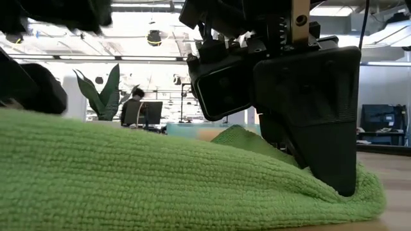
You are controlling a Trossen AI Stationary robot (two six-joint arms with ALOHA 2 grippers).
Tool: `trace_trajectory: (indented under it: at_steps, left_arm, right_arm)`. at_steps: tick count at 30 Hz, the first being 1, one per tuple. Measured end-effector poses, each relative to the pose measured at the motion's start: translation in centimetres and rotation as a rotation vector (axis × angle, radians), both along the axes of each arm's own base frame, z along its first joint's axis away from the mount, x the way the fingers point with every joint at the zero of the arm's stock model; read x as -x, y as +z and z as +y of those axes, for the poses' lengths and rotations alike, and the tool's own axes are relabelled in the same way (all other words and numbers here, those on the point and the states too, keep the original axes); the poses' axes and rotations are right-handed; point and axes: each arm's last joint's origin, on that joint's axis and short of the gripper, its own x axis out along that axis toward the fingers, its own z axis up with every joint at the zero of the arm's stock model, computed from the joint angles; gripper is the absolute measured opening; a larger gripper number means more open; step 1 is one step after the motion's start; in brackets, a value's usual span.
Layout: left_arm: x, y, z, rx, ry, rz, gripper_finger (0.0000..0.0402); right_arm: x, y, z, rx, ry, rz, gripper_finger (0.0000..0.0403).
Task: Roll microfiber towels into tight, uniform cylinder then place into a basket
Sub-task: Roll the green microfiber cloth
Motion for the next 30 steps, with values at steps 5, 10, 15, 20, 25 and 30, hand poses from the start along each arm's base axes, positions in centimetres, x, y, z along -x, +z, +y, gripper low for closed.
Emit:
trace_trajectory:
  at_steps: [5, 10, 15, 20, 25, 30]
  left_arm:
    - [1.9, 1.8, -0.9, -0.047, 0.014, -0.036, 0.0114]
    - [3.3, 3.1, -2.3, -0.151, 0.000, -0.209, 0.0106]
    - [3.4, 3.5, -3.9, -0.195, -0.162, -0.405, 0.0101]
    - [3.0, 3.9, -4.2, -0.196, -0.208, -0.478, 0.0093]
    - [2.8, 3.9, -3.9, -0.207, -0.212, -0.474, 0.0080]
    - [1.9, 2.8, -4.1, -0.194, -0.226, -0.485, 0.0066]
  right_arm:
    - [0.0, 0.0, 0.0, 0.000, -0.001, 0.001, 0.0019]
    - [0.0, 0.0, 0.0, 0.000, -0.002, 0.001, 0.0014]
    - [0.0, 0.0, 0.0, 0.000, -0.009, 0.005, 0.0019]
    - [-0.1, 0.0, 0.0, -0.001, -0.010, 0.004, 0.0015]
    - [-0.1, 0.0, 0.0, -0.001, -0.010, 0.004, 0.0019]
    - [-0.1, 0.0, 0.0, 0.001, -0.012, 0.001, 0.0016]
